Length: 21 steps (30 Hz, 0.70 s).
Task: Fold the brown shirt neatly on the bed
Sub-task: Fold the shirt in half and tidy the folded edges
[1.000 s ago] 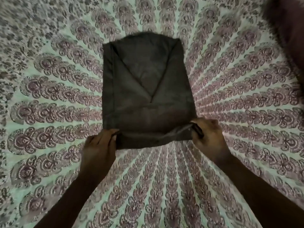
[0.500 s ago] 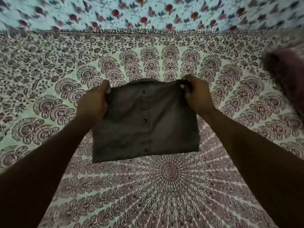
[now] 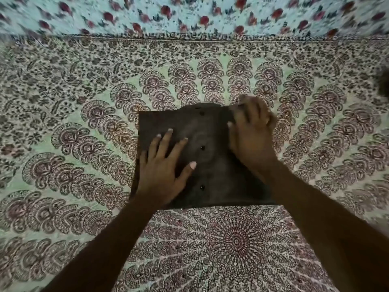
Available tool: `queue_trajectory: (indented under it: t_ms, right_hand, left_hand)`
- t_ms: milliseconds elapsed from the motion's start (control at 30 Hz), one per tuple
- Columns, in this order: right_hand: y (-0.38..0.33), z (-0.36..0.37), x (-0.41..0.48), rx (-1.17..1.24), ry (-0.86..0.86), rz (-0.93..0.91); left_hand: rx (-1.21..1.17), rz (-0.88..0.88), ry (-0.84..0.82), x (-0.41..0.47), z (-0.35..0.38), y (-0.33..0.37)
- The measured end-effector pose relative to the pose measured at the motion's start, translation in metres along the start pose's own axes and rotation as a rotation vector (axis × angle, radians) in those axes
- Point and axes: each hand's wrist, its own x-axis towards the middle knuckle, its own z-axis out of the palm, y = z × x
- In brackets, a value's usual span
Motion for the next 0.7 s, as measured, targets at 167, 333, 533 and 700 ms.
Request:
queue_trajectory:
  t_ms: [167,333,533,700]
  right_hand:
    - [-0.029,0.036,-0.054,0.036,-0.347,-0.166]
    - [0.013,0.041,-0.053,-0.047,-0.419,0.068]
    - [0.016,0.033,-0.036,-0.151,-0.278,0.119]
    - [0.004,0.051,-0.021,-0.017,-0.391,-0.208]
  left_hand:
    - [0.101,0.072,0.000,0.005,0.030,-0.001]
    - [0.110,0.027,0.013,0.007,0.038,-0.005]
    - [-0.159,-0.174,-0.070,0.027,0.022,-0.001]
    - [-0.136,-0.168,-0.166,0.041,0.029,-0.011]
